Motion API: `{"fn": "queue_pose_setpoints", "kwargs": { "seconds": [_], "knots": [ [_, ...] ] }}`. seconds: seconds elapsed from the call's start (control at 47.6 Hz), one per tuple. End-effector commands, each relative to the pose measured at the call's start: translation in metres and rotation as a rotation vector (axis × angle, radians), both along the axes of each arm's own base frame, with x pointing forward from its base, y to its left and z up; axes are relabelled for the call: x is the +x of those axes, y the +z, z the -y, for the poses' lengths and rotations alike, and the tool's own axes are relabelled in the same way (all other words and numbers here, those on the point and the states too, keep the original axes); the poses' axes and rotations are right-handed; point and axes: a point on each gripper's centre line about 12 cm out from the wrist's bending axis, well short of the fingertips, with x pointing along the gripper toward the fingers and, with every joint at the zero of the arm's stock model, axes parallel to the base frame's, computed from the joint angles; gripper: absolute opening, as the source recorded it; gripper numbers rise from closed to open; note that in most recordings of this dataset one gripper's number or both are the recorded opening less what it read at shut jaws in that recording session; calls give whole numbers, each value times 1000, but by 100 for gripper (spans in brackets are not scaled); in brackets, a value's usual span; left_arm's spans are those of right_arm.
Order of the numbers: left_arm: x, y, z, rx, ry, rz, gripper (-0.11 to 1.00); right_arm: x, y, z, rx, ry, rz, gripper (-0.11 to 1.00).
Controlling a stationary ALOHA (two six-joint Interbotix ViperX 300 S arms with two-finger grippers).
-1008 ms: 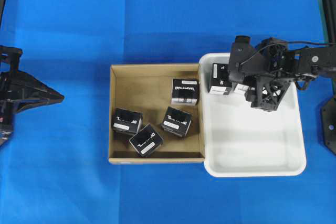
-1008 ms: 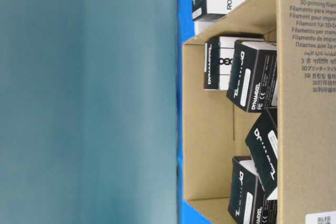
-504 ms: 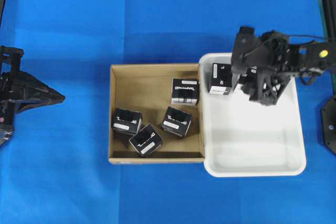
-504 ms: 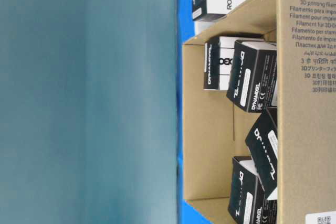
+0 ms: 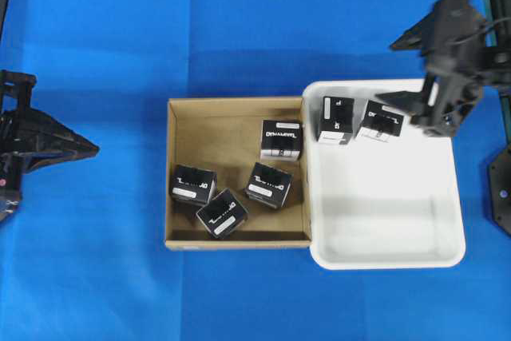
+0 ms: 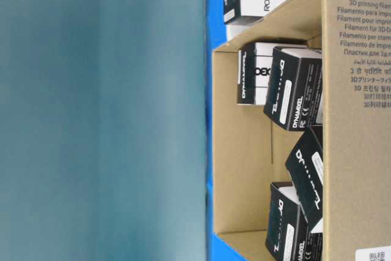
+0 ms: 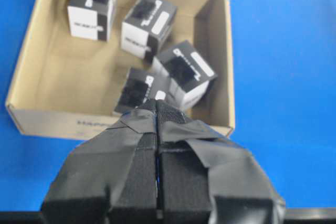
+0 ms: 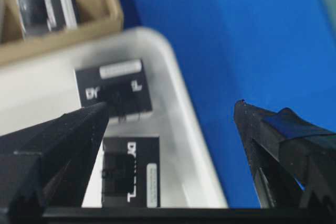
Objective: Pick a box that is randomly placed inside the cardboard box.
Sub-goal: 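Open the right gripper and raise it away from the tray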
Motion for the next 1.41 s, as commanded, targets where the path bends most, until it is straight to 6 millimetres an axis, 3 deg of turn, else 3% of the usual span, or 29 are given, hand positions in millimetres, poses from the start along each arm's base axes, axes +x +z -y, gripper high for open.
{"fn": "queue_pose_setpoints", "kwargs": {
  "seconds": [0.0, 0.378, 0.567, 1.385],
  "knots": [
    [2, 6, 0, 4, -1, 18, -7, -7, 16, -4, -28, 8, 71, 100],
    [2, 6, 0, 0, 0, 18, -7, -53, 58, -19, -107, 9, 313, 99],
    [2, 5, 0, 0, 0, 17, -7, -65, 64, -22, -123, 3, 351, 99],
    [2, 4, -1, -1, 7, 6, -7, -70, 60, -24, -122, 0, 362, 99]
  ]
}}
